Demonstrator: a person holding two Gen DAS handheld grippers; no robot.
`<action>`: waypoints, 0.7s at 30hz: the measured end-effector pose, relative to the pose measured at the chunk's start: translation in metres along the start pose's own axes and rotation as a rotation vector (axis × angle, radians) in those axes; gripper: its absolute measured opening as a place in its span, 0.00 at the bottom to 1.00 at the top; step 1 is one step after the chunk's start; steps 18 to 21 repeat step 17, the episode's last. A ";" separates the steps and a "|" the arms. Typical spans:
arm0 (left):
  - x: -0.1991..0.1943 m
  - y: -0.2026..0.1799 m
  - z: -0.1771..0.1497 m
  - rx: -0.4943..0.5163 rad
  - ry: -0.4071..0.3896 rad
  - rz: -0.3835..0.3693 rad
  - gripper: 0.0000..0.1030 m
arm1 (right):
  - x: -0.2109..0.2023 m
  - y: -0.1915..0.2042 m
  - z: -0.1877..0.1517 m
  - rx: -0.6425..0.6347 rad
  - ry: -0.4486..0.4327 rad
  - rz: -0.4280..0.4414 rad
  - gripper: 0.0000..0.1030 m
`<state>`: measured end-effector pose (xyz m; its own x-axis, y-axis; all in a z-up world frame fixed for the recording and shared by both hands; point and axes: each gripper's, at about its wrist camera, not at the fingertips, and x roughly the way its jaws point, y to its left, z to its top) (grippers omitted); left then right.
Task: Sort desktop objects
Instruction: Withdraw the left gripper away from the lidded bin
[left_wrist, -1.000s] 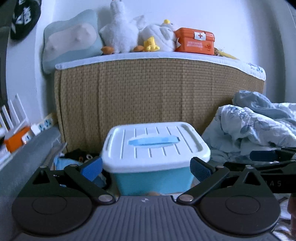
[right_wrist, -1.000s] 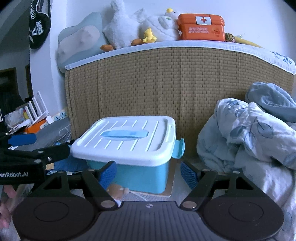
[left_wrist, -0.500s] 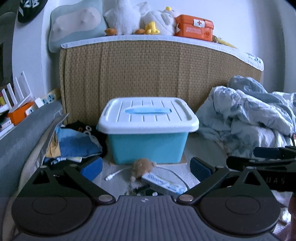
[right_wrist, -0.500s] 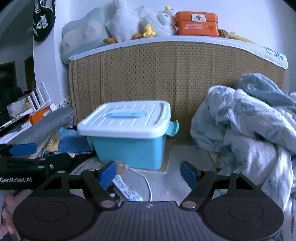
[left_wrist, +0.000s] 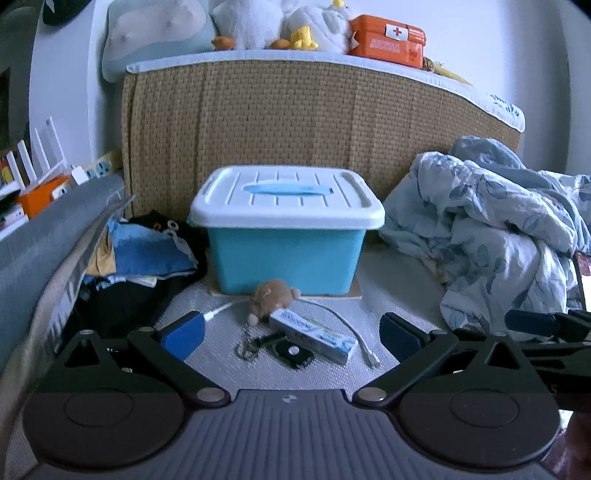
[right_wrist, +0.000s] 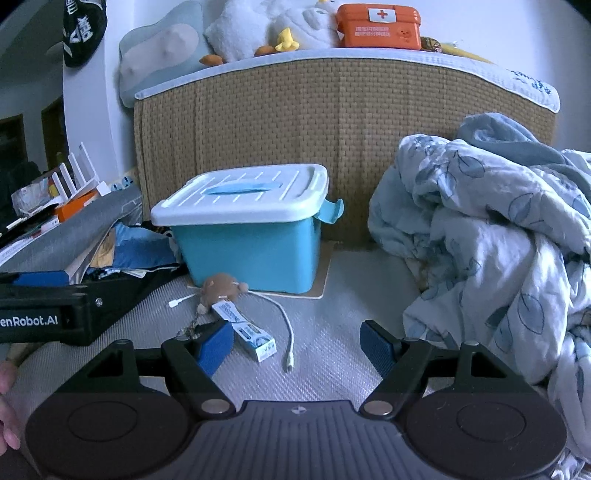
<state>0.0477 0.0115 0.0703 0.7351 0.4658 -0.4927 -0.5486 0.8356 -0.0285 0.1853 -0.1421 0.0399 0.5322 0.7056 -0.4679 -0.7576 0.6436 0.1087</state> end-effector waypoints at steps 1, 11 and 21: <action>0.000 -0.001 -0.003 0.000 0.003 -0.001 1.00 | 0.000 0.000 -0.002 0.000 0.002 -0.003 0.77; 0.003 -0.001 -0.041 -0.050 0.049 -0.016 1.00 | -0.002 -0.003 -0.027 -0.016 0.004 -0.017 0.77; 0.012 0.001 -0.055 -0.068 0.081 -0.003 1.00 | 0.000 -0.007 -0.047 0.009 0.018 -0.010 0.77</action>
